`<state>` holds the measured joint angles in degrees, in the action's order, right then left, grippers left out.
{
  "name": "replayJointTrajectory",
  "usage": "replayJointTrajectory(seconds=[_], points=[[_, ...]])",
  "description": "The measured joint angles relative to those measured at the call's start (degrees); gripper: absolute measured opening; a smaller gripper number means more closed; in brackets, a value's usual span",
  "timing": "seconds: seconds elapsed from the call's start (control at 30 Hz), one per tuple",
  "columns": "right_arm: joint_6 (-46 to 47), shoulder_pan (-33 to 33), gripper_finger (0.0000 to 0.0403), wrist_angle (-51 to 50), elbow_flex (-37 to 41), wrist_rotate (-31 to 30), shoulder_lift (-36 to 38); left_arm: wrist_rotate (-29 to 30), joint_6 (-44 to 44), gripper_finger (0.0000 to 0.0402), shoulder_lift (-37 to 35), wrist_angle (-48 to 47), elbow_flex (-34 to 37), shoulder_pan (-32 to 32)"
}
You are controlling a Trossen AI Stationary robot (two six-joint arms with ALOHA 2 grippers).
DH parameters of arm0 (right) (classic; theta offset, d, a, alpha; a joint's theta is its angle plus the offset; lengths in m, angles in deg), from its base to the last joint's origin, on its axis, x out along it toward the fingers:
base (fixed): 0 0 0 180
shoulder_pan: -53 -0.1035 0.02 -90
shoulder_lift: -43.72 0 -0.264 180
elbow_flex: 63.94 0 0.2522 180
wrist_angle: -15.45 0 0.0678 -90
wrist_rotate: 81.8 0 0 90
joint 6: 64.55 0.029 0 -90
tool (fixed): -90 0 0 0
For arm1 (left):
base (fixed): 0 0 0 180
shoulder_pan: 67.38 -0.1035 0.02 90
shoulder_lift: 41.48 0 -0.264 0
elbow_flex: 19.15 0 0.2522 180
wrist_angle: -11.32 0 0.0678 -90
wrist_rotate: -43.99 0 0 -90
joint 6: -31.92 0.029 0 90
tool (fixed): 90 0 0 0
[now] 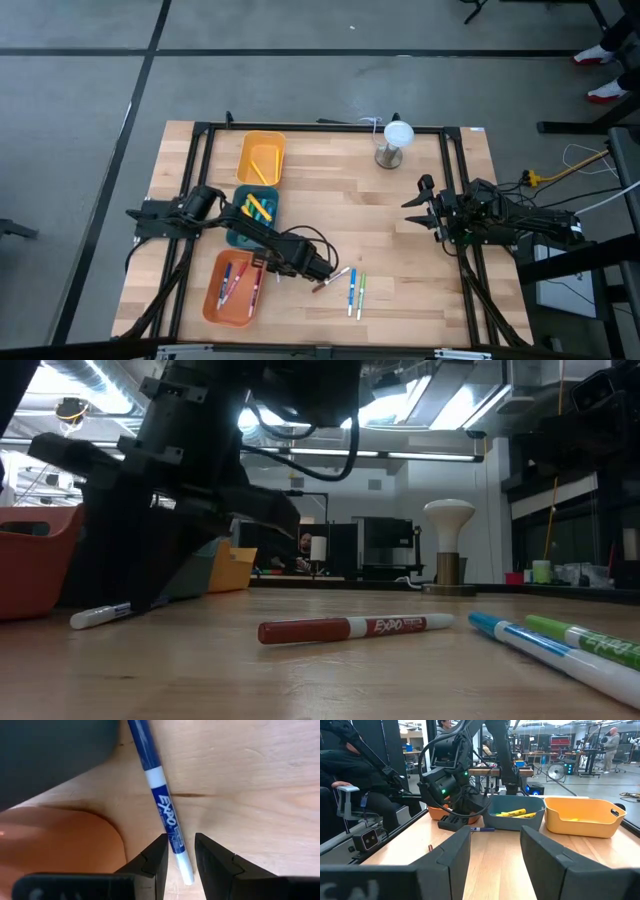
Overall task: Pick & Place Markers
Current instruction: Put the blue marker pen into the orange bin
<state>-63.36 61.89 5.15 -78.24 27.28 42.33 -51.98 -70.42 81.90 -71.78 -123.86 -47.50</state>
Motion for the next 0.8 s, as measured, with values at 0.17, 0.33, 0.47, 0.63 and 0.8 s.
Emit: replayJointTrajectory(seconds=[0.17, 0.33, 0.47, 0.63, 0.8], points=[[0.00, -0.01, 0.0170, 0.00, 0.00, 0.02, 0.01, -1.35, -0.48, 0.0090, -0.29, 1.94, 2.76, -0.05], [-0.01, -0.01, 0.0170, 0.00, 0.00, 0.02, 0.01, -2.42, -0.46, 0.0090, -0.46, 3.52, 4.06, -0.35], [0.00, -0.01, 0.0170, 0.00, 0.00, 0.02, 0.02, -2.44, 1.71, 0.0090, -0.44, 4.49, 4.01, -0.35], [0.00, 0.00, 0.0170, 0.00, 0.00, 0.02, 0.02, -2.32, 5.19, 0.0068, -0.17, 4.57, 2.95, -0.31], [0.00, -0.02, 0.0170, 0.00, 0.00, 0.02, 0.01, -2.33, 8.02, 0.0026, 0.00, 4.64, 2.18, -0.28]])
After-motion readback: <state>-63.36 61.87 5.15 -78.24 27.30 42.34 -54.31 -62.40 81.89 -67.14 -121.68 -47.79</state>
